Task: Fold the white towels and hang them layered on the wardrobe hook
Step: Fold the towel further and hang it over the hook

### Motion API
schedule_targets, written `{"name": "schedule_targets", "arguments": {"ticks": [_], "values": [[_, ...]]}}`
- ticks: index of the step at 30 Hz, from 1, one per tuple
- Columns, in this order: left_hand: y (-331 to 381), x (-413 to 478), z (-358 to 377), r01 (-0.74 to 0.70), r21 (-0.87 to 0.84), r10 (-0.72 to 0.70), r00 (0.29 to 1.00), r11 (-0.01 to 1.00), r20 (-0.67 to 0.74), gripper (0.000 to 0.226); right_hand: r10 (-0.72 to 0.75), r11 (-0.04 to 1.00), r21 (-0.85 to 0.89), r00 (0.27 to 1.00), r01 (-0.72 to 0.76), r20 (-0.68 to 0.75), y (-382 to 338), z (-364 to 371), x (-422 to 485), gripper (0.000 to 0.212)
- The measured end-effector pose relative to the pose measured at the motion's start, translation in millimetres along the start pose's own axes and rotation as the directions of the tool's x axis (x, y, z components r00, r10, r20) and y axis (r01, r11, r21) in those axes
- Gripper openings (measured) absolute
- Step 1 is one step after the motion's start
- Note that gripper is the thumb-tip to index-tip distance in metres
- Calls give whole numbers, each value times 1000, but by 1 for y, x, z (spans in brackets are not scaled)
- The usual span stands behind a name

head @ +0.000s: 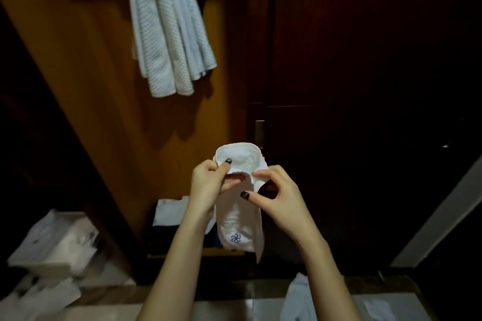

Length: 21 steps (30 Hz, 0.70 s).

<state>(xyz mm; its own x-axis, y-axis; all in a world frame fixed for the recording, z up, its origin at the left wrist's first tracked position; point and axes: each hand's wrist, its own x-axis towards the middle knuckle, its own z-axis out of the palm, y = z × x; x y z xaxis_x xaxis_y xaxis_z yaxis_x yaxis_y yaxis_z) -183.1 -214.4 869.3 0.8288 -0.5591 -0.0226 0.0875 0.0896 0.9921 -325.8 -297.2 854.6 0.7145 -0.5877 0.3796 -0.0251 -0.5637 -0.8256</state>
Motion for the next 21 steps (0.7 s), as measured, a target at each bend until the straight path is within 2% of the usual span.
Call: {"name": "schedule_targets", "arguments": {"ticks": [3, 5, 7, 9, 11, 13, 15, 17, 21], "values": [[-10, -3, -34, 35, -60, -36, 999, 998, -20, 33, -18, 1000, 13, 994, 19, -106, -10, 50, -4, 7], [-15, -5, -49, 26, -67, -29, 998, 997, -47, 35, -14, 1000, 24, 985, 18, -171, -13, 66, -6, 9], [-21, -7, -72, -17, 48, 21, 995, 999, -94, 31, -14, 999, 27, 985, 19, -170, -17, 83, -7, 12], [-25, -10, -93, -97, 224, 124, 986, 970, -109, 15, -6, 1000, 24, 988, 10, -154, -21, 100, -9, 14], [-28, -12, -115, -215, 369, 243, 970, 904, -28, 31, 32, 999, 33, 989, -27, -146, -24, 116, -13, 16], [-30, -11, -133, -313, 439, 279, 950, 842, 142, 39, 91, 994, 74, 988, -82, -129, -26, 129, -16, 19], [-34, -6, -150, -347, 493, 235, 932, 798, 275, 23, 137, 985, 118, 984, -123, -117, -27, 136, -17, 21], [-37, 0, -164, -353, 549, 185, 923, 758, 338, 7, 161, 980, 136, 981, -145, -112, -28, 138, -17, 20], [-45, 12, -185, -369, 456, 181, 897, 810, 404, 23, 175, 978, 140, 975, -156, -137, -27, 133, -14, 20]]}}
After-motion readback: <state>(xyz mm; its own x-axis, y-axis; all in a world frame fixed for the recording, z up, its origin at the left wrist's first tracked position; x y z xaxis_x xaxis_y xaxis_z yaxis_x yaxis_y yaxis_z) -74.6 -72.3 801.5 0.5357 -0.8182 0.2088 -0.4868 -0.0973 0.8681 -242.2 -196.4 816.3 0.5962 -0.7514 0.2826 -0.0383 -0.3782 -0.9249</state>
